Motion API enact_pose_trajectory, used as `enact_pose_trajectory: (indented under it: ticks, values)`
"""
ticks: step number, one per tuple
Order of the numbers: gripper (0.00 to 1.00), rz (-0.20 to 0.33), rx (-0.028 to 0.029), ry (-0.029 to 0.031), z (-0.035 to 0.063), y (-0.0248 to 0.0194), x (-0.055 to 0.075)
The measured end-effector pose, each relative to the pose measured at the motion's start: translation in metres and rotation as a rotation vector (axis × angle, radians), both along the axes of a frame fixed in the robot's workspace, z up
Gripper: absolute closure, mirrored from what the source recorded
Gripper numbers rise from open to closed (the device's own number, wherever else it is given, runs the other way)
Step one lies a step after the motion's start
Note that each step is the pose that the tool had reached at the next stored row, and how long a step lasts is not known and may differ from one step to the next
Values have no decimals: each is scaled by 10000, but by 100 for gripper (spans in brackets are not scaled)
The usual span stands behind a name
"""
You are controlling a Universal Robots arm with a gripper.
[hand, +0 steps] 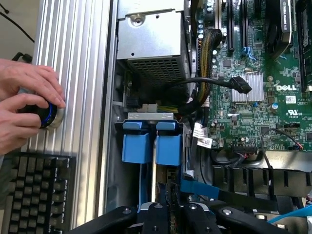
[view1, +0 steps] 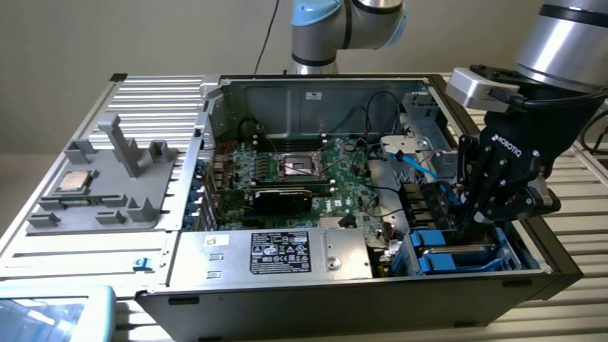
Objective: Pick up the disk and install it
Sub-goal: 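Insert the first disk wire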
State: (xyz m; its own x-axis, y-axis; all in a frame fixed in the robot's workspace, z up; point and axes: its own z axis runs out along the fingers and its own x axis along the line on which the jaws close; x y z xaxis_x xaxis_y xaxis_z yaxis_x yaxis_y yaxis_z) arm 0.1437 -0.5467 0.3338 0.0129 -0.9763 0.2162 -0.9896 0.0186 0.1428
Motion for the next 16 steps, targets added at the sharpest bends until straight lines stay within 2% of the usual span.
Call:
enact_pose_trajectory:
  ticks: [5, 16]
  values:
    - [84, 0, -87, -80, 0, 14, -12]
    - [84, -2, -105, -95, -24, 15, -18]
